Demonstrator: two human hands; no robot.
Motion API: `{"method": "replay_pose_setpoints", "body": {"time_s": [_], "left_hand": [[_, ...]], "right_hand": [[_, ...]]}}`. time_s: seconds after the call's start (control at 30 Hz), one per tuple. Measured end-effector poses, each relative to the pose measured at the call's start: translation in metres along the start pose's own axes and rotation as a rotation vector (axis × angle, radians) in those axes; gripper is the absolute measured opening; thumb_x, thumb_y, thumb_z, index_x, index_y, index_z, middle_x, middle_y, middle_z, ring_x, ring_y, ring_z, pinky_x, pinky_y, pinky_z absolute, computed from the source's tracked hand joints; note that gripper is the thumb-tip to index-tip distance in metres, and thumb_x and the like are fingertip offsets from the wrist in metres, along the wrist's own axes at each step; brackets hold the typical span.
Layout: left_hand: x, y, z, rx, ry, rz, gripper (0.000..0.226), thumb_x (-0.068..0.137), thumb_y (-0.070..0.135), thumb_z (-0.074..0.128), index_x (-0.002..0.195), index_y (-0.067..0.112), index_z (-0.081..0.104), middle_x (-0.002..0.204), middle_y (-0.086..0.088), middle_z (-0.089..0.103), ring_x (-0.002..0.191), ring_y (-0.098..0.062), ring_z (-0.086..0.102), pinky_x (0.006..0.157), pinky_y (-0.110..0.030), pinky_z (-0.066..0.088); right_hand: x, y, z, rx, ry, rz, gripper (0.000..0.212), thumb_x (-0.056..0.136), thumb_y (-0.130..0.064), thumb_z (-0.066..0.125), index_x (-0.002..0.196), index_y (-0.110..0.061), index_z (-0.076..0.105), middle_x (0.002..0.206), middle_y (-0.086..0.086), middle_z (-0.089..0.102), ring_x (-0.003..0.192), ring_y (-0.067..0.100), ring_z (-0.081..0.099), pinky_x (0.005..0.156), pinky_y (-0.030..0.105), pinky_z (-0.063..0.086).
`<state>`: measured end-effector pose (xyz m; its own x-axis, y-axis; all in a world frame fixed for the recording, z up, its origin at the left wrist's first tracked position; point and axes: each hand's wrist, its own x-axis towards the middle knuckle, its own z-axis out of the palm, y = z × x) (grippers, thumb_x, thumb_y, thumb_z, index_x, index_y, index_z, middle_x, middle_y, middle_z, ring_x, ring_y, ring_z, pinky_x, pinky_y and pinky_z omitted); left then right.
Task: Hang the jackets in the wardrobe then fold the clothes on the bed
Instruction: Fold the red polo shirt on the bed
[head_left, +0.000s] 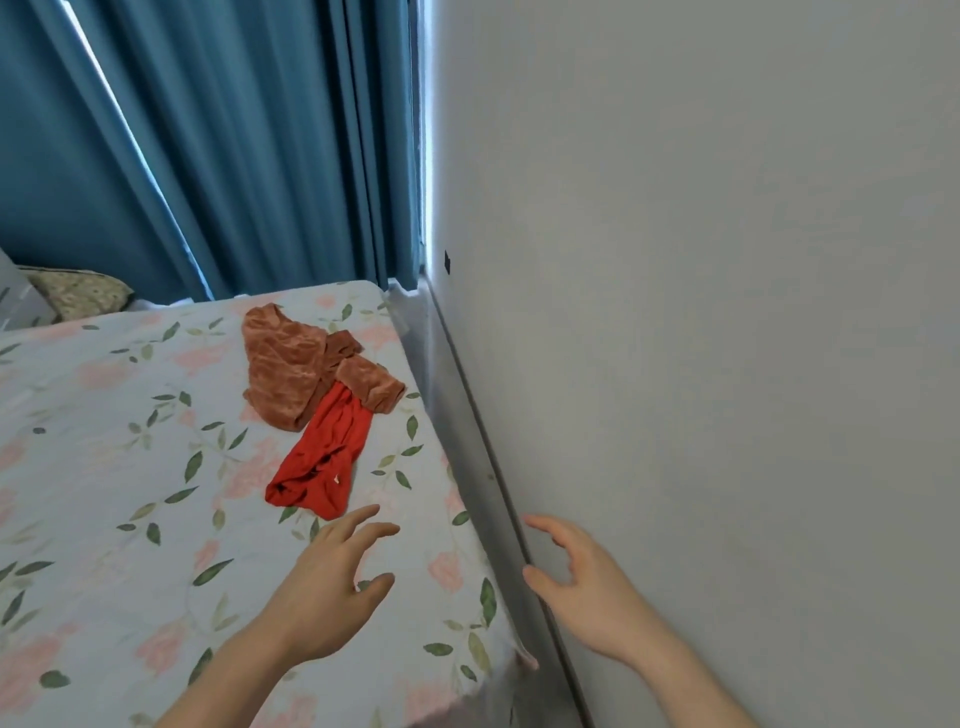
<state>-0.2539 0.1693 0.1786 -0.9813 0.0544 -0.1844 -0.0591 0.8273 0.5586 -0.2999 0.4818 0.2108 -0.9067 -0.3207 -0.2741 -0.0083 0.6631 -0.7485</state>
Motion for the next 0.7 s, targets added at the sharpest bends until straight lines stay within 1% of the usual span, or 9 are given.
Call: {"method": "replay_pose_setpoints", "body": {"time_s": [0.1,0.2,0.33,0.43,0.5,0.57,0.63,0.7], "left_hand": [[0.026,0.005,0.002,0.001,-0.001,-0.056,0.051,0.098,0.047,0.059,0.146,0.045,0.042,0.165,0.016,0.022,0.152,-0.009,0.02,0.121,-0.034,0.027],[0.039,0.007,0.004,-0.042,0.051,-0.121,0.05,0.098,0.047,0.059,0.145,0.044,0.043,0.164,0.018,0.022,0.15,-0.009,0.022,0.12,-0.033,0.029],[0.037,0.002,0.013,-0.037,0.107,-0.269,0.05,0.097,0.047,0.058,0.145,0.045,0.043,0.164,0.018,0.022,0.15,-0.012,0.024,0.118,-0.034,0.032],[0.028,0.001,0.02,-0.062,0.164,-0.407,0.045,0.097,0.048,0.058,0.137,0.054,0.037,0.164,0.018,0.023,0.149,-0.012,0.024,0.113,-0.033,0.041],[0.026,0.007,0.025,-0.096,0.222,-0.478,0.043,0.097,0.047,0.058,0.131,0.057,0.033,0.163,0.018,0.024,0.147,-0.011,0.025,0.112,-0.033,0.042],[0.029,0.017,0.024,-0.124,0.282,-0.544,0.042,0.098,0.046,0.059,0.129,0.057,0.033,0.163,0.018,0.024,0.144,-0.01,0.03,0.11,-0.03,0.041],[0.027,0.029,0.024,-0.158,0.325,-0.597,0.042,0.098,0.045,0.059,0.131,0.057,0.035,0.162,0.02,0.024,0.139,-0.005,0.035,0.106,-0.027,0.041],[0.015,0.038,0.028,-0.198,0.348,-0.625,0.043,0.098,0.047,0.059,0.136,0.054,0.04,0.161,0.023,0.023,0.128,0.005,0.04,0.105,-0.028,0.042]], "right_hand": [[0.035,0.004,-0.016,-0.054,-0.043,-0.004,0.053,0.097,-0.032,0.063,0.147,-0.039,0.045,0.144,-0.026,0.04,0.133,-0.004,0.039,0.116,0.021,0.031],[0.072,0.002,-0.024,-0.078,-0.122,-0.044,0.052,0.098,-0.033,0.062,0.147,-0.039,0.045,0.144,-0.025,0.04,0.134,-0.003,0.039,0.118,0.025,0.032],[0.132,-0.001,-0.022,-0.101,-0.288,-0.099,0.053,0.099,-0.034,0.061,0.149,-0.037,0.043,0.141,-0.024,0.04,0.128,-0.004,0.04,0.11,0.018,0.03],[0.168,-0.004,-0.012,-0.183,-0.425,-0.179,0.055,0.098,-0.037,0.061,0.15,-0.036,0.042,0.146,-0.023,0.04,0.125,-0.002,0.044,0.104,0.016,0.033],[0.189,-0.007,-0.007,-0.229,-0.503,-0.236,0.057,0.097,-0.037,0.06,0.151,-0.034,0.041,0.152,-0.019,0.039,0.133,0.002,0.043,0.112,0.019,0.032],[0.206,-0.01,-0.001,-0.271,-0.55,-0.289,0.06,0.097,-0.037,0.06,0.153,-0.032,0.04,0.157,-0.014,0.038,0.142,0.005,0.038,0.116,0.02,0.028],[0.217,-0.013,0.004,-0.305,-0.588,-0.318,0.06,0.097,-0.037,0.059,0.153,-0.032,0.04,0.159,-0.013,0.037,0.144,0.006,0.036,0.115,0.019,0.026],[0.22,-0.017,0.006,-0.32,-0.625,-0.338,0.06,0.098,-0.037,0.059,0.154,-0.032,0.039,0.158,-0.014,0.036,0.145,0.005,0.034,0.113,0.018,0.025]]}}
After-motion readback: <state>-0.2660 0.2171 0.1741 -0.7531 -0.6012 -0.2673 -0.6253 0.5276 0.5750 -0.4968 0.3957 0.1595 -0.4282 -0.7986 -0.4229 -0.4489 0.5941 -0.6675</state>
